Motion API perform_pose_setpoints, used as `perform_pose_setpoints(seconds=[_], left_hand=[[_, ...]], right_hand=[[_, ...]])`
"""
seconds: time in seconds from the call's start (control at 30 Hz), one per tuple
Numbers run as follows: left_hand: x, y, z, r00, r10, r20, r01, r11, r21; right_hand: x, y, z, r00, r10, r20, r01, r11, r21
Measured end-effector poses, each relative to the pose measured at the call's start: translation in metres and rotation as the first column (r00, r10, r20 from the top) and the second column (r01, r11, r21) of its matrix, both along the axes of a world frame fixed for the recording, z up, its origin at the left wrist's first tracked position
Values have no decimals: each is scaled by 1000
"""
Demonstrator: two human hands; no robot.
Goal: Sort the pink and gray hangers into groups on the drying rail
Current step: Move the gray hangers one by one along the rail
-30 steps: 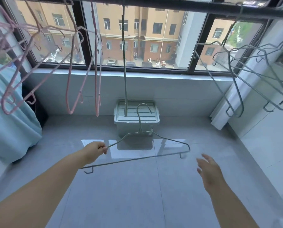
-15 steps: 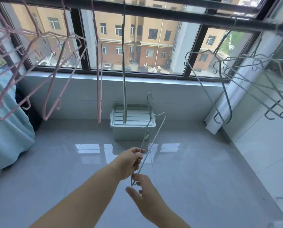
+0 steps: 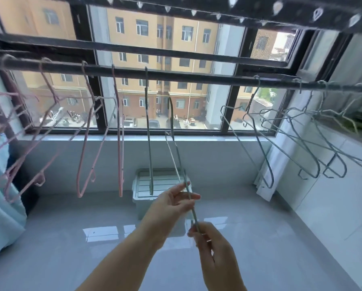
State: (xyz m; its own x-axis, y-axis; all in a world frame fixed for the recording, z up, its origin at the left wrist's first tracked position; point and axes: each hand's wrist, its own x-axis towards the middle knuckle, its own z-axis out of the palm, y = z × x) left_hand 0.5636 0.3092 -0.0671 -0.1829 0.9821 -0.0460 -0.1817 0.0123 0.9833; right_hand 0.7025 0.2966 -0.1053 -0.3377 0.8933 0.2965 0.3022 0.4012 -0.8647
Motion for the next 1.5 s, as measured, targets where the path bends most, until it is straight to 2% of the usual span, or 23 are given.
perform_pose_setpoints(seconds=[0.13,0.27,0.4,0.5,0.7,0.9,1.03,1.13,1.23,1.3,1.37,1.5], left_hand=[[-12,8,30,990,-39,-138,49,996,76],[-21,19,55,985,-41,-169,59,993,104],[-28,33,77,987,-54,-149,70,993,100],[-31,40,86,997,-35,-74,41,996,77],[-35,40,76,1000,-14,3,14,999,39],[-37,31,63,1000,-16,27,16,1000,6],[-36,24,59,998,48,-41,-46,998,41],[-33,17,54,969,96,-227,-82,994,66],[-23,4,45,856,246,-454,-161,963,218],[-11,-6,44,805,367,-466,-189,903,385],[4,-13,47,796,401,-454,-162,863,478],[34,-8,54,842,242,-482,7,889,458]], right_hand=[[-11,10,18,998,7,-57,-3,998,64],[-23,21,35,994,28,-105,-16,993,113],[-35,34,54,989,38,-145,-20,992,122],[-43,44,63,987,57,-150,-38,991,128],[-51,44,55,987,60,-148,-48,995,89],[-53,33,49,992,36,-123,-30,998,49],[-54,24,48,993,34,-116,-32,999,19],[-45,17,45,992,-49,-112,56,997,54],[-29,11,43,979,-151,-141,163,983,82],[-16,12,44,959,-239,-150,255,962,98],[-1,17,46,932,-328,-154,349,927,137],[36,37,53,851,-494,-179,523,827,205]])
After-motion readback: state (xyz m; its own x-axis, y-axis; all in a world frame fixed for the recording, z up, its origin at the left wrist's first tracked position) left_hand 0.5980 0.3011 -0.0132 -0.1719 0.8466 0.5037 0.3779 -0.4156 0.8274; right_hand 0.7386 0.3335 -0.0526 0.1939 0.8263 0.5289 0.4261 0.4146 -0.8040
